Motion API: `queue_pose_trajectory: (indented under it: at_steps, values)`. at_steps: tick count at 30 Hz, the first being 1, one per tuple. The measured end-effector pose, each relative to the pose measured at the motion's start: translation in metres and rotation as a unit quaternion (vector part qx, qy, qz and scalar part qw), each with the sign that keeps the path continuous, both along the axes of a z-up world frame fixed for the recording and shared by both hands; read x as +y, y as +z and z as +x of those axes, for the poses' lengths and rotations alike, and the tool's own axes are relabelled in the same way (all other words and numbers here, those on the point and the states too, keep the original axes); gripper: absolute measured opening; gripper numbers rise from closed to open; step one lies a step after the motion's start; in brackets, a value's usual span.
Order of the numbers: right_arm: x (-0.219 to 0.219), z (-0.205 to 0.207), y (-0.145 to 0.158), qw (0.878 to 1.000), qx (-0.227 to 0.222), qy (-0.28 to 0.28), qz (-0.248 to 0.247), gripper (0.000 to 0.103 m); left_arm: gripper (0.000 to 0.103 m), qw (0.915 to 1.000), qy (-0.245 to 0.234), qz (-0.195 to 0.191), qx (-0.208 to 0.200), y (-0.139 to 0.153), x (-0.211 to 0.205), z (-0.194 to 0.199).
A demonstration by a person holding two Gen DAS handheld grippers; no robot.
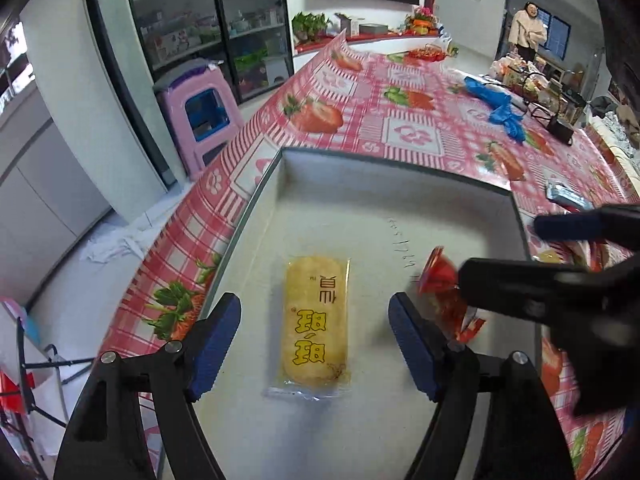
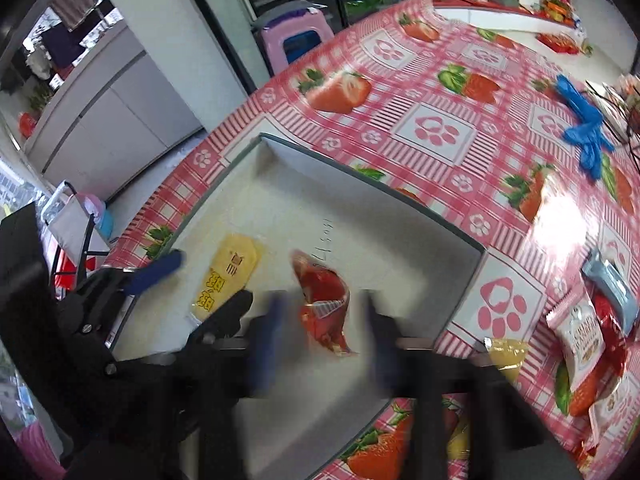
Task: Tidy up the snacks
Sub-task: 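Open left tool over the white tray while right tool releases red candy there, then grasp the gold snack bar with left tool while right tool grasps red candy pack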
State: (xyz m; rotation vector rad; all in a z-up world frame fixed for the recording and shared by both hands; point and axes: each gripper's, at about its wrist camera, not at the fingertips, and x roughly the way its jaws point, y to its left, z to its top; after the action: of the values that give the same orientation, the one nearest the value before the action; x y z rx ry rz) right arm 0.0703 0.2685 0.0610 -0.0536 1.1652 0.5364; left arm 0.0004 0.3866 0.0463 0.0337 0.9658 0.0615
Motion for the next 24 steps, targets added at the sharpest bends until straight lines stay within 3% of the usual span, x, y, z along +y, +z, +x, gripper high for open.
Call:
queue_pose_trajectory:
  at_steps: [8, 15, 19, 24]
  values:
    - [-0.062, -0.01, 0.017, 0.998, -0.012, -0.057, 0.007, 0.103, 0.08, 0.9989, -0.039, -0.013, -0.021, 0.03, -0.03, -0.011]
    - [-0.154, -0.037, 0.024, 0.992, -0.024, -0.127, -0.012, 0.103, 0.081, 0.9894, -0.14, -0.024, -0.028, 0.048, -0.097, -0.029]
    - [-0.207, -0.051, 0.017, 0.984, -0.015, -0.174, -0.023, 0.103, 0.082, 0.9819, -0.189, -0.007, -0.013, 0.035, -0.145, -0.038]
    - [-0.256, -0.066, -0.004, 0.974, 0.006, -0.222, -0.039, 0.103, 0.082, 0.984, -0.17, -0.023, 0.047, 0.003, -0.185, -0.021]
